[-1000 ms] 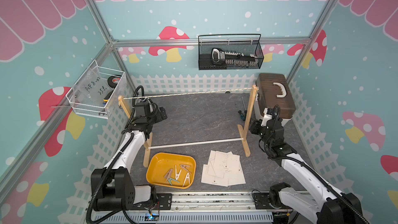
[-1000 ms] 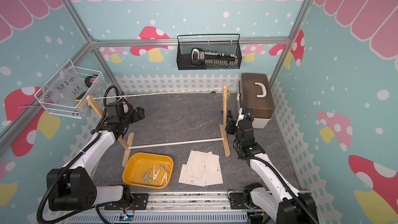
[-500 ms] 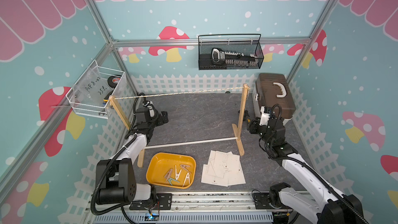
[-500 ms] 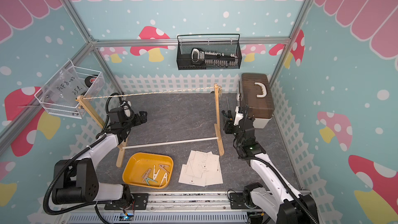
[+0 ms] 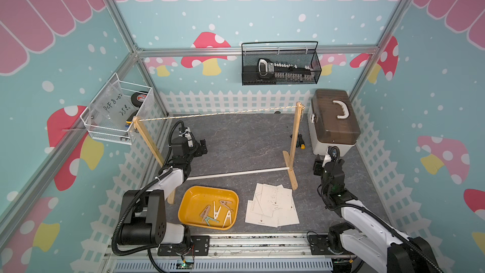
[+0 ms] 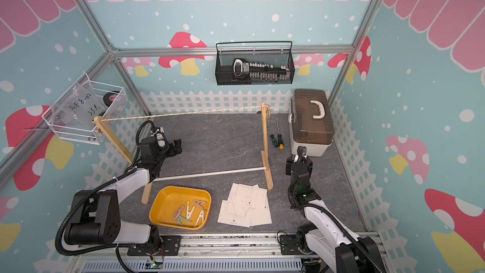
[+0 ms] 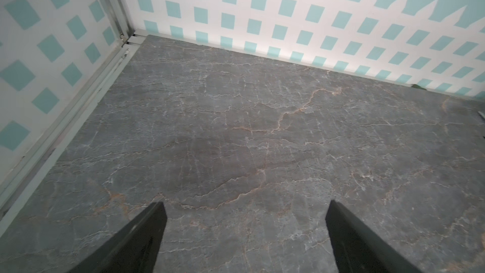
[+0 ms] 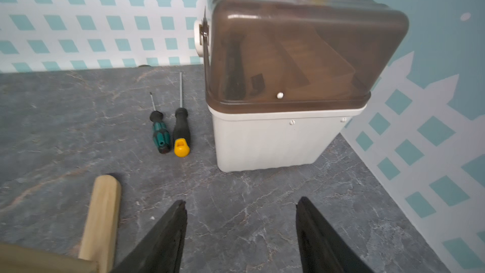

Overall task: Remove the postcards from the strings
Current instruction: Reset both arms

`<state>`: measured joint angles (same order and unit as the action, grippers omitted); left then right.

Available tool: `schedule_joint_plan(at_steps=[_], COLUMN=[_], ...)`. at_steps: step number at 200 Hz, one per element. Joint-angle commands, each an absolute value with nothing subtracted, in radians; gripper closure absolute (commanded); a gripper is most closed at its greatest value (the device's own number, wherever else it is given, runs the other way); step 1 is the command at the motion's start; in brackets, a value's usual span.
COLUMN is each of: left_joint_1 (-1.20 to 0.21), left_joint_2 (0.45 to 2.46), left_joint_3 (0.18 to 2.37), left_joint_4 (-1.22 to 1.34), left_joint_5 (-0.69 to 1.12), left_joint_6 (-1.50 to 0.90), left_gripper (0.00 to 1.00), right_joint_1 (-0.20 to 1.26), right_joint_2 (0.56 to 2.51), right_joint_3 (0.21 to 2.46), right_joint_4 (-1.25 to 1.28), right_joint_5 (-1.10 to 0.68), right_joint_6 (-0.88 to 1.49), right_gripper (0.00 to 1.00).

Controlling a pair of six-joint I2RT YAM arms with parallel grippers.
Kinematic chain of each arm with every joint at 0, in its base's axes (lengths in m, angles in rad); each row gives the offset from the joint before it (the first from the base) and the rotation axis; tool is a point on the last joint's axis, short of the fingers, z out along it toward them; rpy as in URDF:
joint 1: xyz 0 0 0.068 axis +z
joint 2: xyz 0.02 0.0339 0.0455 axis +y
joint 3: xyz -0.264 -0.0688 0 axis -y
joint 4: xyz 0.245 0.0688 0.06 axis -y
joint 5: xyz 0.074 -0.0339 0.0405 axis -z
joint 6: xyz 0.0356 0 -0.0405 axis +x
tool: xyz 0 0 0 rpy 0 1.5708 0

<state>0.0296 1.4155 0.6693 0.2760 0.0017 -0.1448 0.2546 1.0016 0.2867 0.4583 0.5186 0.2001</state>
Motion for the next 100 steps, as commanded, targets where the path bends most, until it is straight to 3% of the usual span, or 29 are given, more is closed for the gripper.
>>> schedule_joint_plan(at_steps=[1, 38, 73, 100], left_joint_1=[0.026, 0.017, 0.017, 0.006], left_joint_2=[1.422, 1.476, 1.509, 1.505], left_joint_3=[0.635, 0.555, 0.541, 0.437], left_joint_4=[0.335, 0.54, 0.582, 0.77], left_joint_5=[-0.033, -0.057, -0.037, -0.054], left_joint_6=[-0.109, -0.069, -0.061, -0.052], left_gripper=[0.0, 0.01, 0.01, 0.0], right_joint_1=[0.247, 0.22, 0.16, 0.078], right_joint_2=[1.086, 1.28, 1.35, 1.492], right_joint_3=[0.289, 0.268, 0.294, 0.249], right_joint_4=[0.644, 0.838, 0.892, 1.109], right_joint_5=[0.588, 0.603, 0.503, 0.416], right_joint_6=[0.067, 0.034, 0.01, 0.059], right_gripper=[0.33, 0.33, 0.35, 0.37])
